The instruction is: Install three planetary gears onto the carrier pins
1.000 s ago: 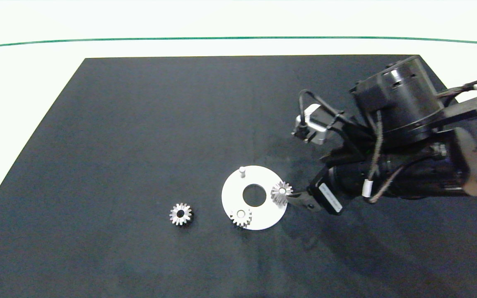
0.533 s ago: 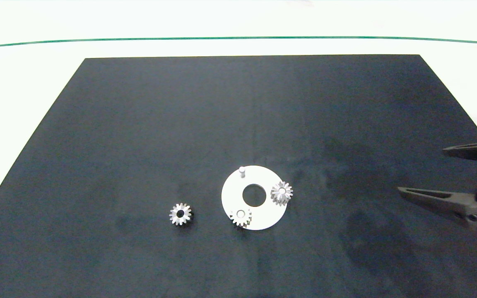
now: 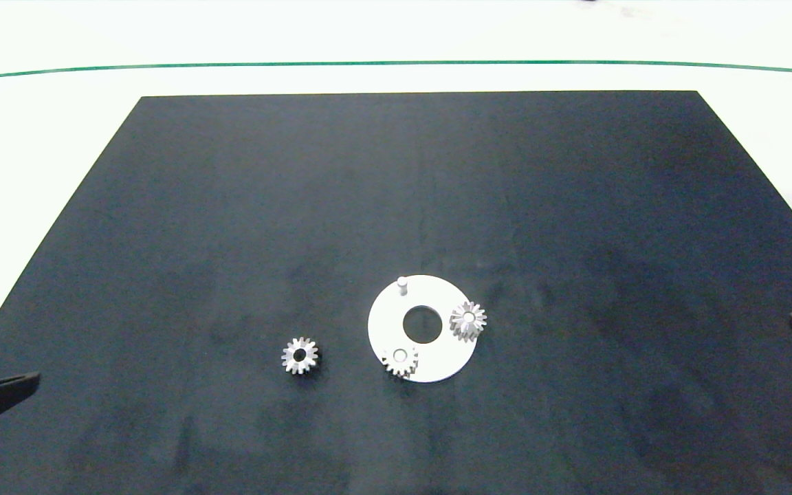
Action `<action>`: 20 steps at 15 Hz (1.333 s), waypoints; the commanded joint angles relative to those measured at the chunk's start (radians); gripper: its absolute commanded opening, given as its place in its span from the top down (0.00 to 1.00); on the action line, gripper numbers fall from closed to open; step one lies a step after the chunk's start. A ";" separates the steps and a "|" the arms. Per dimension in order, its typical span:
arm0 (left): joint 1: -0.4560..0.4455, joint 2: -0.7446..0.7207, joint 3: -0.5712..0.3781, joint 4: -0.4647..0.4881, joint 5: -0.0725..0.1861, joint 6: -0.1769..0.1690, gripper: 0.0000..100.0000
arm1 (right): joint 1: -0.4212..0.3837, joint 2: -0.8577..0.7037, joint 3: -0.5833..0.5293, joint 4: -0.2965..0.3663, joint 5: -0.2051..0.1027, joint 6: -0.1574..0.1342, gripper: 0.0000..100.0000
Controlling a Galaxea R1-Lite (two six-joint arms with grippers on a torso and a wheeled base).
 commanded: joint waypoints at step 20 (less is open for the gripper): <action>-0.437 0.407 0.207 -0.417 0.075 0.113 0.00 | -0.006 -0.047 -0.029 -0.005 -0.001 0.017 0.00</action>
